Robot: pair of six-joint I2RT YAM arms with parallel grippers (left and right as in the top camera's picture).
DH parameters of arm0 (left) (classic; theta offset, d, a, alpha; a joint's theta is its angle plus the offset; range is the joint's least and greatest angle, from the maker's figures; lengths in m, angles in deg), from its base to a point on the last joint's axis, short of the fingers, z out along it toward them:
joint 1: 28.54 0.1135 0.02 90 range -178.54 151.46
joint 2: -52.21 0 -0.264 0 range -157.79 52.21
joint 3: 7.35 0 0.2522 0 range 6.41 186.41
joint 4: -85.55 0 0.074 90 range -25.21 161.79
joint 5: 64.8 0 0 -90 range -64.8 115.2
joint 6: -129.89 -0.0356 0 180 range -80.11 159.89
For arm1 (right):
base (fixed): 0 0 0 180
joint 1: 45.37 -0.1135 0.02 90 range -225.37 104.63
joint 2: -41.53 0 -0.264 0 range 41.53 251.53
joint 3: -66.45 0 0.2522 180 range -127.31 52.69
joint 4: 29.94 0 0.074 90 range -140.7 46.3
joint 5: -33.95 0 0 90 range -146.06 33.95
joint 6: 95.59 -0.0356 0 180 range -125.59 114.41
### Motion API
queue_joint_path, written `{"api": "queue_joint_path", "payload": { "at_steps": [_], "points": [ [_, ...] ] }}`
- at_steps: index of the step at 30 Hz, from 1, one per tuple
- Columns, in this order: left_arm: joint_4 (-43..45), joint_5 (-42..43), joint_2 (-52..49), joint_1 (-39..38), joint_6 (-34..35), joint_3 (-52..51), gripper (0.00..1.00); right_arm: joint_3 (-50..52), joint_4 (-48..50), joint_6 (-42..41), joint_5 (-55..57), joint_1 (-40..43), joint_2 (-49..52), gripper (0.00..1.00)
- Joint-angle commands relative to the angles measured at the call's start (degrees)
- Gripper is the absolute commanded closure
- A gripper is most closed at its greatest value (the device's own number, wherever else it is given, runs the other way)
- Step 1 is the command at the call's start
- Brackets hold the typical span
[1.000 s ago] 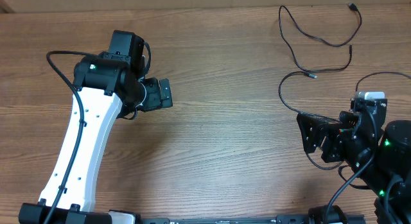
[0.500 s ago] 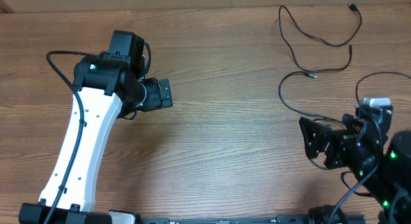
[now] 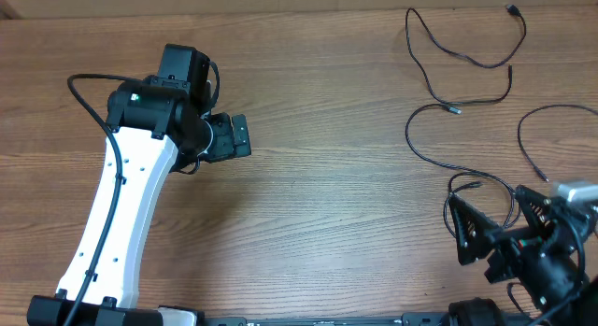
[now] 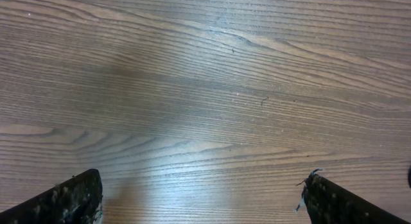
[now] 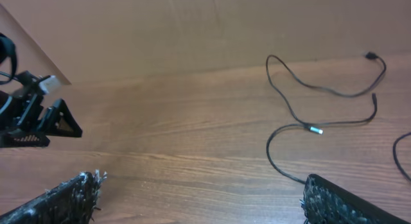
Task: Untangle cables
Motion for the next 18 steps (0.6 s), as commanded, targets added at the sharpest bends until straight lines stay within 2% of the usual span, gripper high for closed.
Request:
{"api": "queue_joint_path", "payload": {
  "at_steps": [1, 13, 18],
  "points": [
    [0.1, -0.6, 0.2, -0.3, 0.5, 0.0, 0.01, -0.4, 0.2, 0.0, -0.2, 0.2, -2.8, 0.00],
    [0.1, -0.6, 0.1, -0.3, 0.5, 0.0, 0.01, -0.3, 0.2, 0.1, 0.5, 0.2, -11.0, 0.00],
    [0.1, -0.6, 0.1, -0.3, 0.5, 0.0, 0.01, 2.7, 2.8, 0.5, 1.1, 2.0, -14.2, 0.00]
  ]
}}
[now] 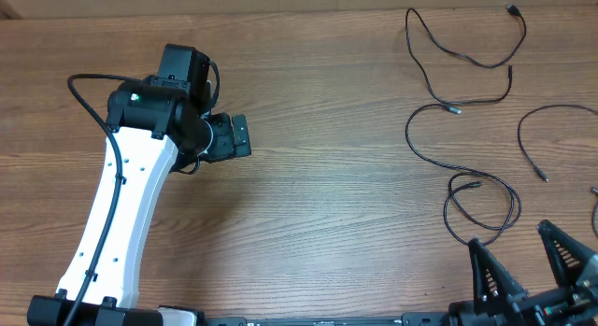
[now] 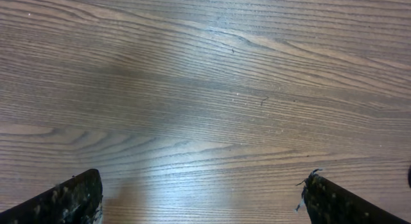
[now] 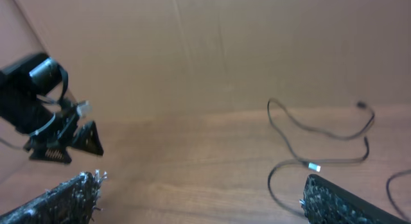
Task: Untangle cables
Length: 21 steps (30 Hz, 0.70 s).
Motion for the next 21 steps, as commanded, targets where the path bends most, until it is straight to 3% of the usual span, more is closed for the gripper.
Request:
{"api": "queue_joint_path", "payload": {
  "at_steps": [1, 15, 21],
  "points": [
    [0.1, -0.6, 0.1, -0.3, 0.5, 0.0, 0.00, 3.3, 2.4, 0.5, 0.9, 2.0, -3.3, 0.00],
    [0.1, -0.6, 0.2, -0.3, 0.5, 0.0, 0.00, 27.4, 24.5, 0.2, -3.3, 2.6, -17.2, 0.00],
    [0.1, -0.6, 0.2, -0.3, 0.5, 0.0, 0.00, 38.2, 36.9, 0.2, -5.7, 2.6, -17.6, 0.00]
  ]
}}
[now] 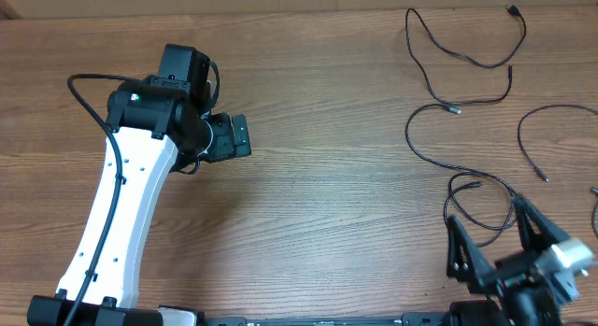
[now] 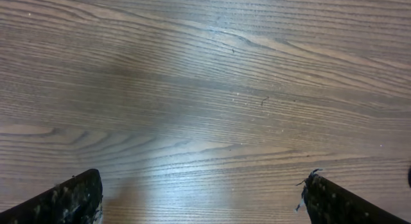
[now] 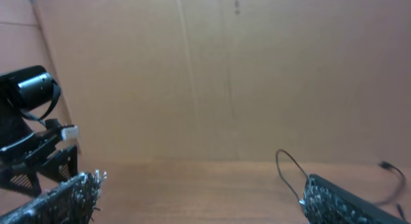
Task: Untangle cables
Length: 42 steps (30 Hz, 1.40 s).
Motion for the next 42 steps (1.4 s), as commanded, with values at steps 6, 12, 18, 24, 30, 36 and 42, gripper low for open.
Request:
{"api": "queue_joint_path", "payload": {
  "at_steps": [6, 12, 18, 24, 30, 36, 42],
  "points": [
    [0.1, -0.6, 0.1, -0.3, 0.5, 0.0, 0.00, 16.3, 16.5, 0.1, -3.2, 0.0, -0.5, 0.00],
    [0.1, -0.6, 0.2, -0.3, 0.5, 0.0, 0.01, 23.7, 24.3, 0.1, -3.2, 0.0, -0.5, 0.00],
    [0.1, -0.6, 0.1, -0.3, 0.5, 0.0, 0.00, 28.8, 30.9, 0.3, -2.9, 0.0, -0.5, 0.00],
    [0.1, -0.6, 0.1, -0.3, 0.5, 0.0, 0.01, 31.7, 32.3, 0.6, -1.3, 0.0, -0.5, 0.00],
    [0.1, -0.6, 0.2, -0.3, 0.5, 0.0, 0.01, 34.2, 34.0, 0.5, 0.0, 0.1, -0.5, 0.00],
    [0.1, -0.6, 0.1, -0.3, 0.5, 0.0, 0.00, 35.4, 35.0, 0.5, 0.0, 0.1, -0.5, 0.00],
    [0.1, -0.6, 0.1, -0.3, 0.5, 0.0, 0.01, 36.8, 35.4, 2.1, 0.5, 0.2, -0.5, 0.00]
  ]
}}
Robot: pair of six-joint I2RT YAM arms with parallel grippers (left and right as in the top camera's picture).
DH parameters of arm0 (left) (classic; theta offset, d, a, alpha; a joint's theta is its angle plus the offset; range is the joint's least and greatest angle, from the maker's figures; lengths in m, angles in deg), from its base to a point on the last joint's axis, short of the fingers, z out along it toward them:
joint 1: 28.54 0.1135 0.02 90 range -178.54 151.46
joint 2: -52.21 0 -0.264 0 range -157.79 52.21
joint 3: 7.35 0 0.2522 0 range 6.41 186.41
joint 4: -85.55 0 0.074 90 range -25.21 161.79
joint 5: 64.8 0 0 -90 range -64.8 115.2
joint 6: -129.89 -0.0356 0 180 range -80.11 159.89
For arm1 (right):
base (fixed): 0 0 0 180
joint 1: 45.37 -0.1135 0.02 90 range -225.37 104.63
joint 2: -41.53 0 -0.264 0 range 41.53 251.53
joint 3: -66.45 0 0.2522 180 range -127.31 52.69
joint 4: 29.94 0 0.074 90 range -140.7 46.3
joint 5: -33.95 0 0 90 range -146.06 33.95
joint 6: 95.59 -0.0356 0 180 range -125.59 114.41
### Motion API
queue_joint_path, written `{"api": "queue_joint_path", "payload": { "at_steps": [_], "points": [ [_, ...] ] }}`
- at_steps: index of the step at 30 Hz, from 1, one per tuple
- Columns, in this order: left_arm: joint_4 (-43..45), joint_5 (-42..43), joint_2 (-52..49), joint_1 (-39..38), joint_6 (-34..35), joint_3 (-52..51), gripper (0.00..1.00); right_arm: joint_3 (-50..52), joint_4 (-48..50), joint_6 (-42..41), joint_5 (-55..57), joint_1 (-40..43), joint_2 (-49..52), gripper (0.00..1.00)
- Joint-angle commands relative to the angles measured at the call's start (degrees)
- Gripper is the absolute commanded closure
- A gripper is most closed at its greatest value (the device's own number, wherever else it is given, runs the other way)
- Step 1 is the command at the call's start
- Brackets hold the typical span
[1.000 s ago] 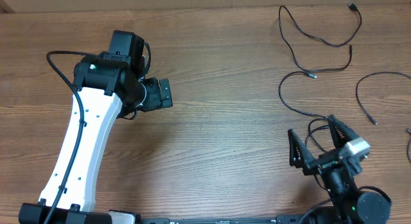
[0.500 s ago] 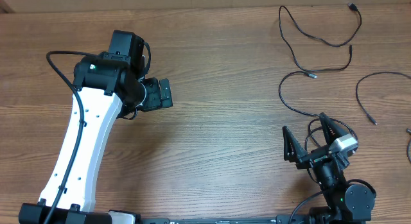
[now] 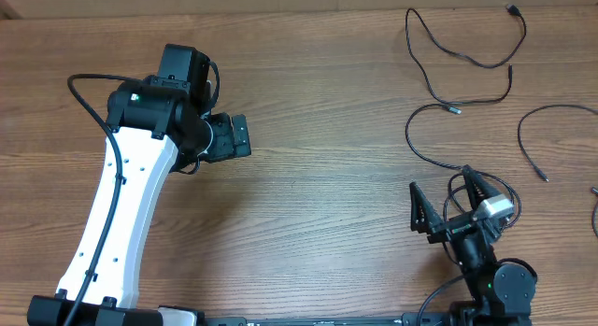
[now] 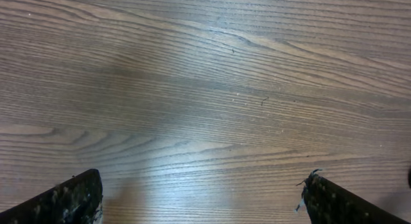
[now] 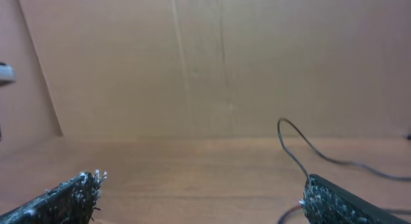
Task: Untangle cables
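Observation:
Several thin black cables lie apart at the far right of the table. One long cable (image 3: 425,74) winds down into a small loop (image 3: 456,184); a second (image 3: 472,57) lies near the back edge and a third (image 3: 526,130) at the right. My right gripper (image 3: 447,205) hangs open at the loop's left side, holding nothing. The right wrist view faces the cardboard wall, with its fingers (image 5: 70,199) wide apart and a cable arc (image 5: 294,146) ahead. My left gripper (image 3: 235,137) is open over bare wood (image 4: 205,89), far from the cables.
A cardboard wall (image 5: 205,57) stands behind the table's back edge. The white left arm (image 3: 121,205) stretches from the front left corner. Another cable end (image 3: 594,206) shows at the right edge. The right arm's base (image 3: 495,284) sits at the front edge.
My right gripper has moved from the front right corner up and to the left, onto the loop's left side. It remains open. The left arm and the cables have not moved.
My right gripper was open over the small cable loop. Then it stood back at the front right edge, tilted up toward the wall. Now it is forward again beside the loop. The left arm stayed still and open throughout, and no cable shifted.

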Motion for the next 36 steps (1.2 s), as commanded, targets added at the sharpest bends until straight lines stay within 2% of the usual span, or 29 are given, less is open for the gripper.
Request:
{"api": "queue_joint_path", "payload": {
  "at_steps": [1, 9, 17, 22, 26, 36],
  "points": [
    [0.1, -0.6, 0.1, -0.3, 0.5, 0.0, 0.01, 0.6, 0.2, 1.6, 1.2, 0.2, -0.5, 0.00],
    [0.1, -0.6, 0.1, -0.3, 0.5, 0.0, 0.01, 0.6, -8.2, 5.7, 1.2, 0.2, -0.5, 0.00],
    [0.1, -0.6, 0.1, -0.3, 0.5, 0.0, 0.00, 0.6, -8.3, 11.4, 1.2, 0.1, -0.5, 0.00],
    [0.1, -0.6, 0.1, -0.3, 0.5, 0.0, 0.00, 0.6, -8.4, 11.2, 1.2, 0.1, -0.5, 0.00],
    [0.1, -0.6, 0.1, -0.3, 0.5, 0.0, 0.01, 0.6, -8.2, 7.1, 1.1, 0.1, -0.5, 0.00],
    [0.1, -0.6, 0.1, -0.3, 0.5, 0.0, 0.00, 0.6, -8.0, 7.2, 1.2, 0.2, -0.5, 0.00]
  ]
}}
